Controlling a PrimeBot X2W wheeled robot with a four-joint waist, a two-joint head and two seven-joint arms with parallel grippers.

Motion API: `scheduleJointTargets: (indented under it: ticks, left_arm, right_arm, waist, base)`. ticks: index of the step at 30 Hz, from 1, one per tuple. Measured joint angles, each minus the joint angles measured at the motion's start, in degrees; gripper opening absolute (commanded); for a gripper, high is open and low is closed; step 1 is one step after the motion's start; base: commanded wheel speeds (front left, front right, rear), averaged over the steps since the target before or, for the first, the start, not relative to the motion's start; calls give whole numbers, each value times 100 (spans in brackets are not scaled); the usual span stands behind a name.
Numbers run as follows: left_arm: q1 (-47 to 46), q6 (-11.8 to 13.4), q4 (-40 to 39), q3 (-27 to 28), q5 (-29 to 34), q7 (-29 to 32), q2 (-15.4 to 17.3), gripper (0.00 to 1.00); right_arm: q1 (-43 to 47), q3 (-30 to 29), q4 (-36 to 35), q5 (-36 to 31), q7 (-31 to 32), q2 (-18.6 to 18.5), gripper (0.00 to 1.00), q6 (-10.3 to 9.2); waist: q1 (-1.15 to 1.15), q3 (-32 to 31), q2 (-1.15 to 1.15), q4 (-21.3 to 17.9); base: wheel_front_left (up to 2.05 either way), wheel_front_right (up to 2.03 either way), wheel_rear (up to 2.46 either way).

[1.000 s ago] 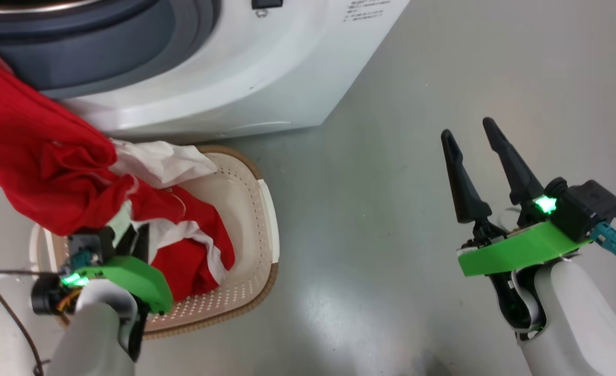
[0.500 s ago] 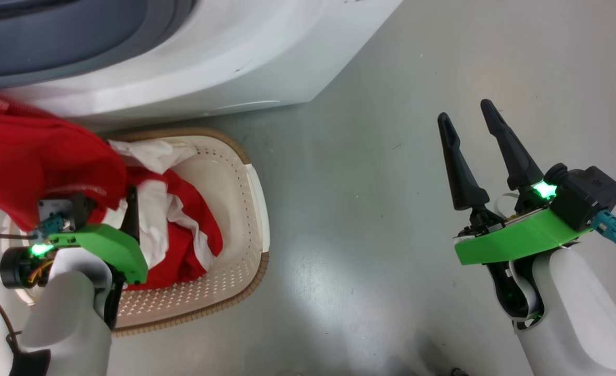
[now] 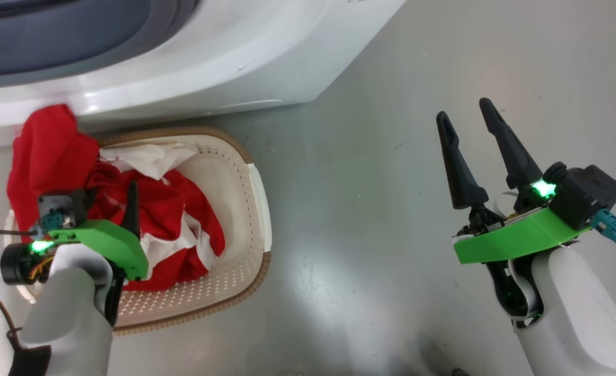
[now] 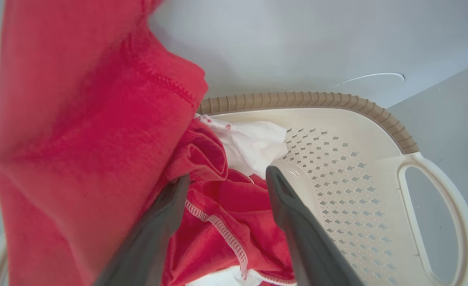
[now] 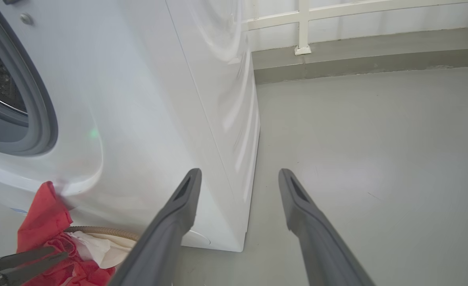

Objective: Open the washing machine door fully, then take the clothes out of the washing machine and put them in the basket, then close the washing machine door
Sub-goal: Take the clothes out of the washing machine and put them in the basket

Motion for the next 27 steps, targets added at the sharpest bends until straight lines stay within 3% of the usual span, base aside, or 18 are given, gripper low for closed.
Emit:
scheduleJointTargets:
  ticks: [12,27]
  left_arm:
    - [45,0,-310,3,-103,0,-136,100]
    - [811,0,-1073,-42,-409,-1,-223,100]
  right_arm:
    - [1,-18,65,-18,0,-5,100,0]
    - [194,-20,216,-16,0,-43,100,0]
  waist:
    - [0,-205,0,89]
    - [0,-973,0,204]
  base:
    - [0,0,0]
    - [0,0,0]
